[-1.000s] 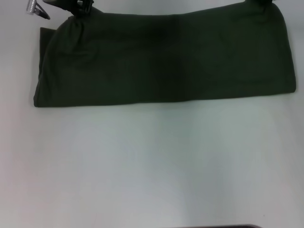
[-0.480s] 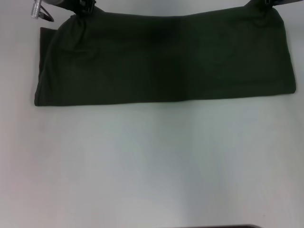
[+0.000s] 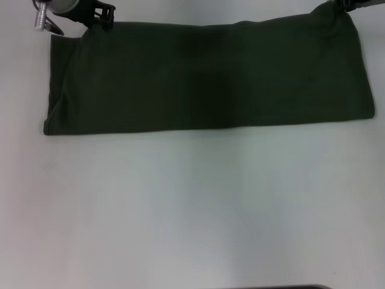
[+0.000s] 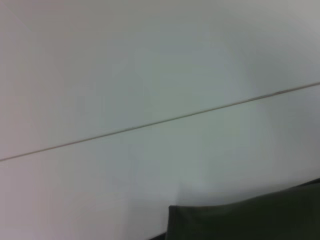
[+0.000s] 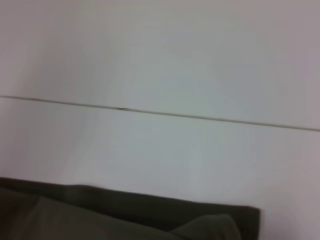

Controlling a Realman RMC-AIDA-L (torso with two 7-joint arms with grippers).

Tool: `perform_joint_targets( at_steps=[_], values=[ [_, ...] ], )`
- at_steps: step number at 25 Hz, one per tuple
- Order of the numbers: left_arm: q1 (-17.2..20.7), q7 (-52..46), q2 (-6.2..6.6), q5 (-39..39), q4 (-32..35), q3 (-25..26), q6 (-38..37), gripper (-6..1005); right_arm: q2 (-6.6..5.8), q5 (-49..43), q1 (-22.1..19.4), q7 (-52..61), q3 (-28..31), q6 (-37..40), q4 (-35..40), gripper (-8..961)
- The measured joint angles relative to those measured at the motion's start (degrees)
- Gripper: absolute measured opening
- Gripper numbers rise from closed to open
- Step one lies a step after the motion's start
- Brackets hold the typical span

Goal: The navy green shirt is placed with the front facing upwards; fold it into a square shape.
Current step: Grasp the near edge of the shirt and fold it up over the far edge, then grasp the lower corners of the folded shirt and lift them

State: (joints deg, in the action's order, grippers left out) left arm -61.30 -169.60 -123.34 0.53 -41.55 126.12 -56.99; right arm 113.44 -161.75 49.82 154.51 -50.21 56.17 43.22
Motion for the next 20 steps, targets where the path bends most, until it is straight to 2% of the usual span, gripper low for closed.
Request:
perform_joint_targets(
  at_steps=[3, 9, 12, 15, 18, 20],
  values=[
    [0.2, -0.3, -0.03, 0.0, -0.7, 0.0, -0.3, 197, -0.32, -1.6, 0.4, 0.3, 0.0, -0.1, 0.0, 186],
    [0.4, -0.8, -0.2, 0.0, -4.0, 0.2, -2.3, 456, -1.24, -3.9, 1.6, 1.7, 0.1, 1.3, 0.6, 423],
    [1.0, -0.9, -0.23, 0.2, -6.0, 0.1, -3.6, 601, -2.0, -4.1, 2.1, 1.7, 0.4, 2.8, 0.7, 508],
    [1.6, -0.9, -0.11, 0.6, -7.3, 0.5, -4.9, 693, -2.6, -4.1, 2.2, 1.7, 0.3, 5.6, 0.9, 581],
    [1.7, -0.1, 0.6, 1.8, -7.4, 3.1, -6.6, 786, -2.61, -2.4, 2.1, 1.7, 0.4, 8.2, 1.6, 629],
    [2.1, 1.0, 1.21, 4.1, -7.7, 4.6, -7.9, 786, -2.41, 0.0, 1.7, 1.3, 0.5, 9.2, 1.8, 660]
  ],
)
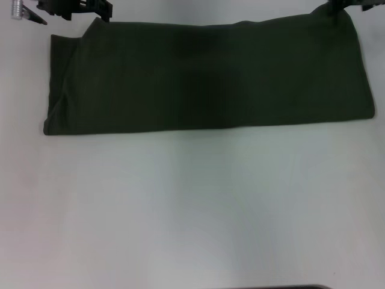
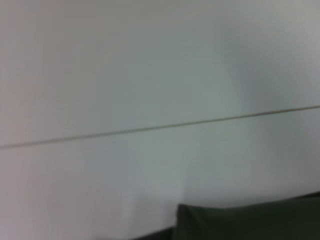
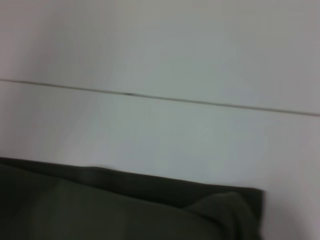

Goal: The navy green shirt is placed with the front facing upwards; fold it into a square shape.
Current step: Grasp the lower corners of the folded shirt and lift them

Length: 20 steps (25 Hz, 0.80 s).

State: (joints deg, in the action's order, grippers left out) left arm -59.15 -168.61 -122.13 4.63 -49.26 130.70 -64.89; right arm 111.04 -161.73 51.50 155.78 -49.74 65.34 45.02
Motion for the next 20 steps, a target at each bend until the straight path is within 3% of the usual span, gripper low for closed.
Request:
perform_joint_targets(
  at_steps=[5, 8, 16, 20],
  values=[
    [3.4, 2.1, 0.88, 7.7, -2.3, 0.3, -1.7, 786, 1.17, 5.2, -1.6, -1.7, 0.0, -3.5, -0.9, 740],
    [4.4, 2.1, 0.71, 8.4, -3.0, 0.2, -1.8, 785, 1.84, 6.6, -2.0, -2.5, -0.2, -9.7, -4.6, 916],
    [5.8, 2.2, 0.29, 8.5, -3.7, 0.1, -1.5, 785, 2.35, 10.8, -2.4, -3.3, 0.2, -16.4, -9.9, 931],
    [5.6, 2.2, 0.09, 8.5, -3.7, 0.1, -1.2, 785, 2.51, 6.9, -2.5, -2.3, -0.6, -20.9, -11.1, 931]
  ],
)
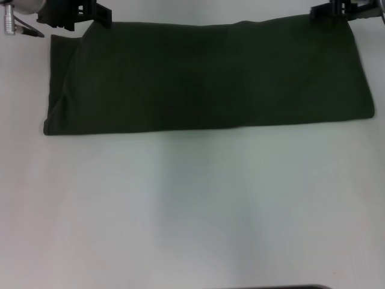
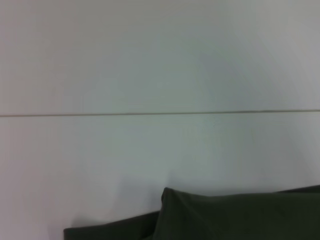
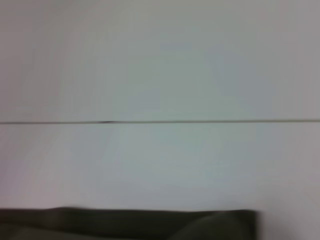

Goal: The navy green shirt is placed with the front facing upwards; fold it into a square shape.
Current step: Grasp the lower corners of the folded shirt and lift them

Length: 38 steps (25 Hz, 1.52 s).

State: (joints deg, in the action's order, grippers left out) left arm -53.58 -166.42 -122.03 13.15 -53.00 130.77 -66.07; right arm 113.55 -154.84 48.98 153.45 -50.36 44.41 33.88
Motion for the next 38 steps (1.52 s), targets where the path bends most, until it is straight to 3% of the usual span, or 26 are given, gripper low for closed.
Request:
perform_joint_targets(
  at_steps=[2, 6, 12, 16, 25, 38],
  values=[
    [0.0, 0.0, -0.18, 0.0, 0.0, 0.0, 0.4, 784, 0.01, -5.3, 0.1, 3.3, -0.1, -2.5, -0.5, 931],
    [-0.2, 0.0, -0.33, 0.0, 0.0, 0.0, 0.9, 784, 0.08, -7.1, 0.2, 4.7, 0.0, -1.4, 0.9, 930],
    [-0.2, 0.0, -0.32, 0.0, -0.5, 0.0, 1.2, 784, 0.59, 0.3, -0.8, 2.8, 0.4, 9.9, 9.4, 930],
    [0.1, 0.0, -0.3, 0.0, -0.6, 0.0, 1.2, 783, 0.36, 3.8, -0.6, 2.0, 0.4, 12.7, 9.7, 930],
    [0.9, 0.0, -0.3, 0.0, -0.6, 0.0, 1.5, 783, 0.15, 11.6, -1.5, -2.0, 0.5, 3.0, 0.3, 929],
    [0.9, 0.0, -0.82, 0.0, -0.6, -0.1, 1.6, 782, 0.21, 4.9, -1.3, -1.2, 0.1, -4.6, -1.0, 929]
  ],
)
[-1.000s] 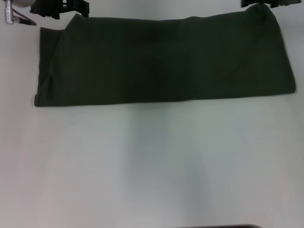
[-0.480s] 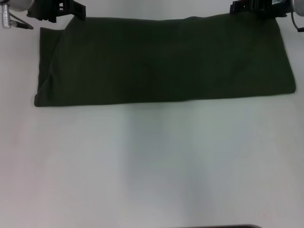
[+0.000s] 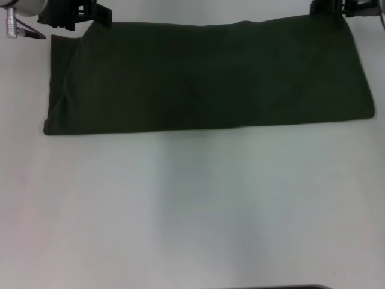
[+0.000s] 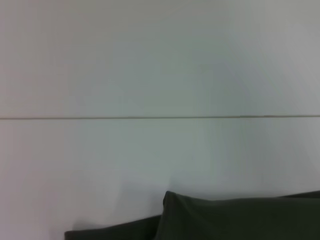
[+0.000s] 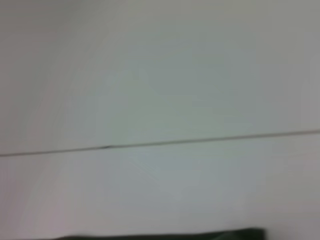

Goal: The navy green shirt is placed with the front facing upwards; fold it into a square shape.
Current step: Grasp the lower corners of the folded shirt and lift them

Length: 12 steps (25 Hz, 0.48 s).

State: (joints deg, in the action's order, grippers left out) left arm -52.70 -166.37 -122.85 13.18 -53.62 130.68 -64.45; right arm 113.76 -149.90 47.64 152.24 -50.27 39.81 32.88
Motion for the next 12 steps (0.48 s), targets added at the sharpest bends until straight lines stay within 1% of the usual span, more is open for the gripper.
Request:
perform_joint_targets(
  at_steps=[3, 5, 10, 12],
  values=[
    [0.0, 0.0, -0.03, 0.0, 0.0, 0.0, 0.1, 782, 0.05, -3.1, 0.3, 1.2, 0.2, -0.9, 0.7, 928],
    [-0.1, 0.0, 0.01, 0.0, 0.0, 0.0, 0.2, 782, 0.09, -3.8, 0.3, 1.7, 0.4, 2.3, 2.9, 928],
    [-0.2, 0.3, 1.02, 0.2, -1.1, 0.2, -3.0, 781, 0.06, 0.1, -0.8, 1.6, 1.2, 23.4, 15.0, 928],
    [-0.2, 0.9, 1.88, 1.0, -1.8, 0.6, -6.1, 781, -0.04, 3.3, -1.5, 1.3, 1.3, 31.5, 19.3, 928]
  ],
)
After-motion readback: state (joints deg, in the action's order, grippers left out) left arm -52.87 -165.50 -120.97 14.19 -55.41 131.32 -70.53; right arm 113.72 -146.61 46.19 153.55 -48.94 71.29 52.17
